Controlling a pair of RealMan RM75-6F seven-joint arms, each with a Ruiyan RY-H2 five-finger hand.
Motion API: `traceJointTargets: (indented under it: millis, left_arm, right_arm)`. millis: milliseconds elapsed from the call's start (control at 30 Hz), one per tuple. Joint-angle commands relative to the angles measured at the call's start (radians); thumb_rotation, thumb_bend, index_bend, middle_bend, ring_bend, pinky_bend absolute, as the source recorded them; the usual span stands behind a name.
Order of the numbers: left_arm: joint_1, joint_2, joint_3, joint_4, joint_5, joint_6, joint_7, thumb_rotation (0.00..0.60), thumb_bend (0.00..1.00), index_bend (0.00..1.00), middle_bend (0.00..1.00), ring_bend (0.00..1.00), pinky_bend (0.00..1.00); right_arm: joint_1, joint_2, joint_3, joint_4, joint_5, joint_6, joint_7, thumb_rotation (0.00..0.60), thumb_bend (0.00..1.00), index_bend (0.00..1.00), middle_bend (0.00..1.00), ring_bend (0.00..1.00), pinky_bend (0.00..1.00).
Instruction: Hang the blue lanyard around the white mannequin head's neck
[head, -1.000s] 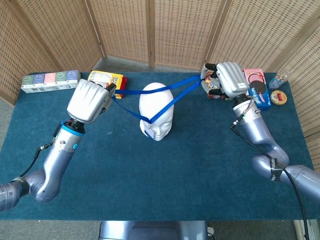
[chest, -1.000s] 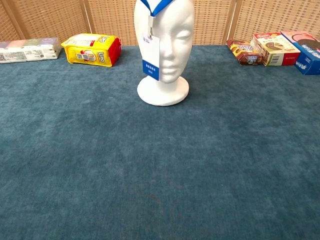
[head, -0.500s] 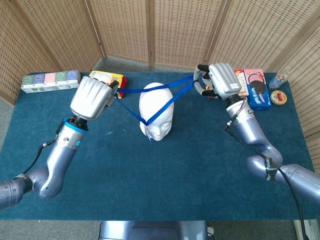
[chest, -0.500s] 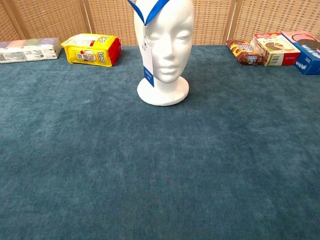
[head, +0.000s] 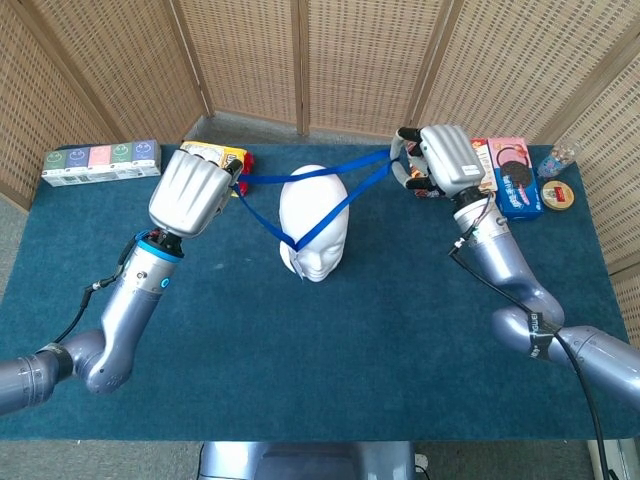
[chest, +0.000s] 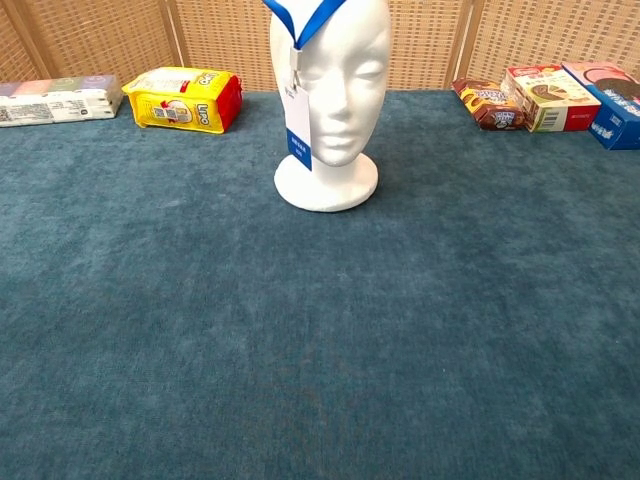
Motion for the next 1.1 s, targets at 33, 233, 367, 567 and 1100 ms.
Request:
traceJointTargets:
  millis: [33, 233, 367, 567, 1100]
  left_arm:
    - [-0.007, -0.005, 0.005, 0.008, 0.006, -0.002, 0.010, 0.600, 0.41, 0.67, 1.00, 1.00, 1.00]
    - [-0.010, -0.012, 0.014, 0.012, 0.018, 0.001, 0.014, 0.600, 0.41, 0.67, 1.00, 1.00, 1.00]
    - [-0.009, -0.016, 0.025, 0.017, 0.019, -0.001, 0.025, 0.600, 0.41, 0.67, 1.00, 1.00, 1.00]
    - [-0.007, -0.021, 0.035, 0.023, 0.019, -0.004, 0.027, 0.600, 0.41, 0.67, 1.00, 1.00, 1.00]
    - [-0.003, -0.033, 0.052, 0.028, -0.015, -0.015, 0.047, 0.600, 0.41, 0.67, 1.00, 1.00, 1.00]
  right_arm:
    - [0.000, -0.003, -0.001, 0.005, 0.002, -0.002, 0.000, 0.600, 0.48, 0.78, 1.00, 1.00, 1.00]
    - [-0.004, -0.009, -0.006, 0.015, 0.002, -0.002, 0.004, 0.600, 0.48, 0.78, 1.00, 1.00, 1.00]
    - [-0.003, -0.017, -0.009, 0.023, 0.004, -0.008, 0.004, 0.600, 0.48, 0.78, 1.00, 1.00, 1.00]
    - [0.001, -0.028, -0.013, 0.037, 0.007, -0.015, 0.000, 0.600, 0.48, 0.78, 1.00, 1.00, 1.00]
    - [0.002, -0.040, -0.020, 0.056, 0.019, -0.033, -0.011, 0.600, 0.49, 0.78, 1.00, 1.00, 1.00]
